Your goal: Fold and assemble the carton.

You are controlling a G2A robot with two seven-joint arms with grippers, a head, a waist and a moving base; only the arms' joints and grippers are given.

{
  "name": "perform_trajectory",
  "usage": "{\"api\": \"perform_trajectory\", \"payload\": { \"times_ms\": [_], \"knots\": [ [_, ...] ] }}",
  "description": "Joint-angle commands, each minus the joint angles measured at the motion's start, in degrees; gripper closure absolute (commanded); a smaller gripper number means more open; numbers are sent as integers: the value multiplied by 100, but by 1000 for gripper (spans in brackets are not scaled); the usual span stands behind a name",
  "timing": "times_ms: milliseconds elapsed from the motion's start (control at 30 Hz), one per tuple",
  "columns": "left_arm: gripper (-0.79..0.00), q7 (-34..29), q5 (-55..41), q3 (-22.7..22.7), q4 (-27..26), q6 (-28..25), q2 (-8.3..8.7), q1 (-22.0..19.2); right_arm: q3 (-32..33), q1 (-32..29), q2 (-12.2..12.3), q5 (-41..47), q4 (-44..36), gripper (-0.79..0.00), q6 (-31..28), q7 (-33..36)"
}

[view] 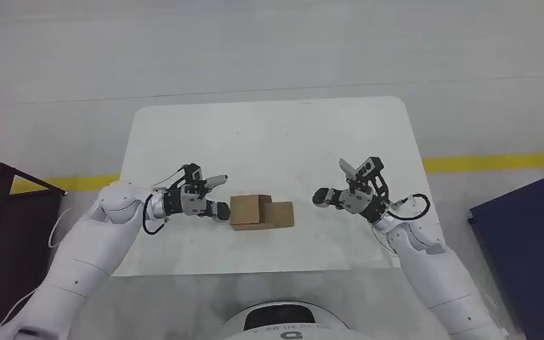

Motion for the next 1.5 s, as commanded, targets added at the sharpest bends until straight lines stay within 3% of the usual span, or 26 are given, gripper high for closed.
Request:
{"api": "perform_trajectory", "payload": {
  "times_ms": [0,200,233,333,367,467,633,733,767,833,867,933,967,1000,1033,1067,1167,1467],
  "knots": [
    [-785,-6,-24,-3,1,-10,-11,2,-138,36,1,-95,37,-785,338,113],
    [-785,10,-164,-65,121,-85,-44,14,-621,288,0,-159,258,-773,1814,404],
    [-785,-1,-186,-75,149,-96,-48,23,-663,313,-19,17,326,-748,1948,284],
    [-785,-15,-228,-105,215,-121,-61,32,-886,393,-94,494,461,-545,2472,-331],
    [-785,-24,-263,-124,237,-138,-67,32,-1027,446,-119,527,482,-520,2722,-557],
    [-785,-33,-302,-168,264,-156,-76,20,-1258,527,-150,592,548,-554,3193,-739],
    [-785,-72,-315,-247,314,-167,-85,0,-1418,580,-143,535,406,-508,3603,-665],
    [-785,-89,-353,-299,338,-206,-93,-9,-1313,601,-111,99,112,-526,2962,-649],
    [-785,-92,-373,-320,344,-225,-98,-11,-1232,591,-106,-103,-4,-511,2359,-609],
    [-785,-101,-388,-342,349,-250,-104,-9,-1182,556,-95,-706,-101,-391,1408,-664],
    [-785,-107,-396,-356,355,-267,-107,-5,-1177,550,-75,-1390,-134,-391,862,-792],
    [-785,-116,-382,-385,373,-309,-110,-2,-1173,499,-52,-2562,-127,-505,48,-1297],
    [-785,-116,-371,-399,384,-327,-112,1,-1193,460,-51,-2925,-145,-493,-157,-1526],
    [-785,-123,-360,-414,390,-348,-113,2,-1196,443,-53,-3203,-215,-536,-403,-1717],
    [-785,-123,-350,-433,400,-372,-113,3,-1195,405,-57,-3407,-252,-751,-681,-1896],
    [-785,-133,-345,-451,405,-395,-114,6,-1185,374,-58,-3586,-254,-785,-881,-2028],
    [-785,-137,-381,-513,428,-446,-119,21,-1090,350,-73,-3600,-185,-785,-1241,-2390],
    [-785,-128,-509,-546,442,-460,-127,42,-1090,350,-73,-3600,-185,-785,-1241,-2390]
  ]
}}
